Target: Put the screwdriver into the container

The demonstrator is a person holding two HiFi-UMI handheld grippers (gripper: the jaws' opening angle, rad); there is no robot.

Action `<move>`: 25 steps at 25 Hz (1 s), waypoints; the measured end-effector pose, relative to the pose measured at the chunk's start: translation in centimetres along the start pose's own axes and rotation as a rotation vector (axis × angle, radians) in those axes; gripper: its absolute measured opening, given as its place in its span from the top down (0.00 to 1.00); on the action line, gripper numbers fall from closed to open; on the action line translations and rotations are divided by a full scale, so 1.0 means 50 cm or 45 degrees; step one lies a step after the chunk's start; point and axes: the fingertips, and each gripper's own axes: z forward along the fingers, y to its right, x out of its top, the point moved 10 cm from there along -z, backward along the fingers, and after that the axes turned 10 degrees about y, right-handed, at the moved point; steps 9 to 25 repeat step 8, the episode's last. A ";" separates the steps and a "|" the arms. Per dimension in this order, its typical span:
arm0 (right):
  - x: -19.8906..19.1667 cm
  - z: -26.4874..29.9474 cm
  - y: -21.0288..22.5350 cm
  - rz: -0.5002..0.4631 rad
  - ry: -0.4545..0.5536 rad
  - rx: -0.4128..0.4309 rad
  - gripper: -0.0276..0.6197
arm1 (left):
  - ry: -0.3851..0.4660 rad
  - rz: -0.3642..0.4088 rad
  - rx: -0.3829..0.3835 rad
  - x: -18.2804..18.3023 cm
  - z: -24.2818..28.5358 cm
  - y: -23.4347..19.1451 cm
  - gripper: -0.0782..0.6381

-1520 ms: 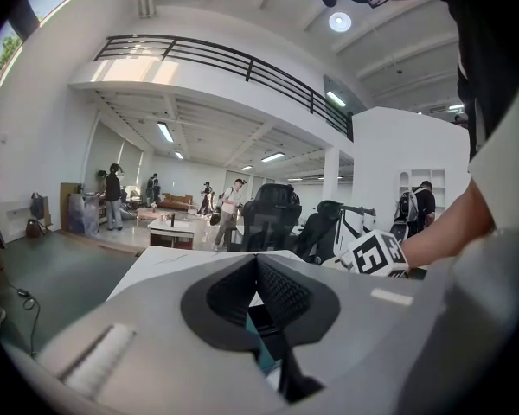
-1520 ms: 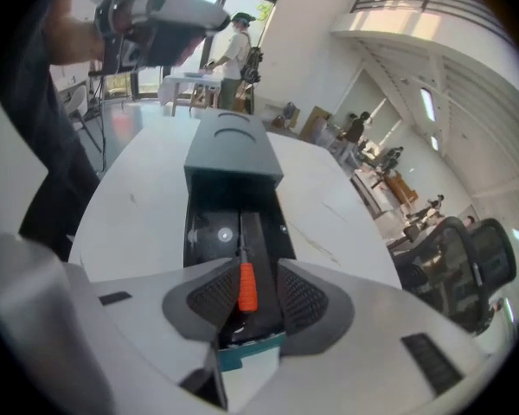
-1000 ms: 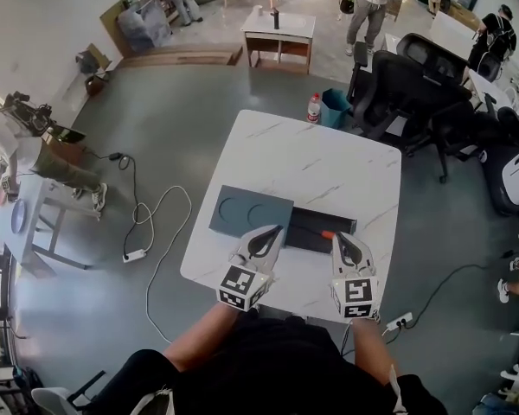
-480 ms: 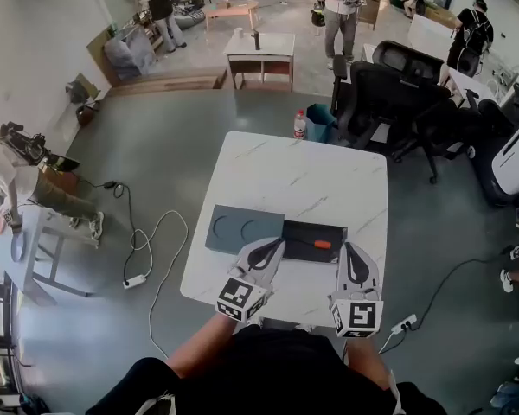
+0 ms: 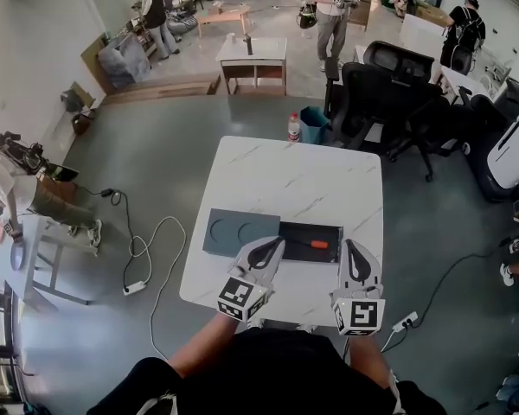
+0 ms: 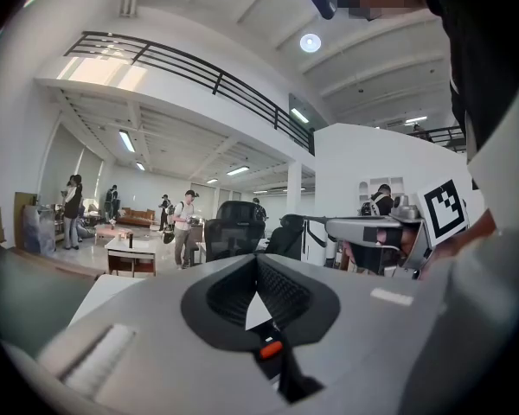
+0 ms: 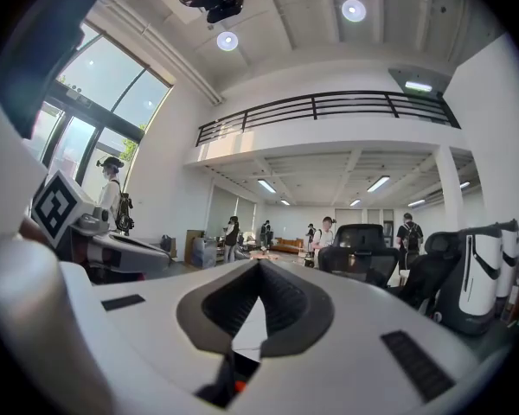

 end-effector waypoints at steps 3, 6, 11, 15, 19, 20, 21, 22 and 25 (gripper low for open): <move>0.005 0.001 0.002 -0.014 0.008 0.016 0.95 | 0.005 -0.001 -0.006 0.004 0.005 0.003 0.88; 0.007 0.001 0.004 -0.013 -0.001 0.023 0.95 | 0.011 -0.015 0.002 0.008 0.007 0.005 0.88; 0.003 0.001 0.006 0.002 -0.010 0.027 0.95 | 0.013 -0.012 0.004 0.007 0.007 0.005 0.88; 0.003 0.001 0.006 0.002 -0.010 0.027 0.95 | 0.013 -0.012 0.004 0.007 0.007 0.005 0.88; 0.003 0.001 0.006 0.002 -0.010 0.027 0.95 | 0.013 -0.012 0.004 0.007 0.007 0.005 0.88; 0.003 0.001 0.006 0.002 -0.010 0.027 0.95 | 0.013 -0.012 0.004 0.007 0.007 0.005 0.88; 0.003 0.001 0.006 0.002 -0.010 0.027 0.95 | 0.013 -0.012 0.004 0.007 0.007 0.005 0.88; 0.003 0.001 0.006 0.002 -0.010 0.027 0.95 | 0.013 -0.012 0.004 0.007 0.007 0.005 0.88; 0.003 0.001 0.006 0.002 -0.010 0.027 0.95 | 0.013 -0.012 0.004 0.007 0.007 0.005 0.88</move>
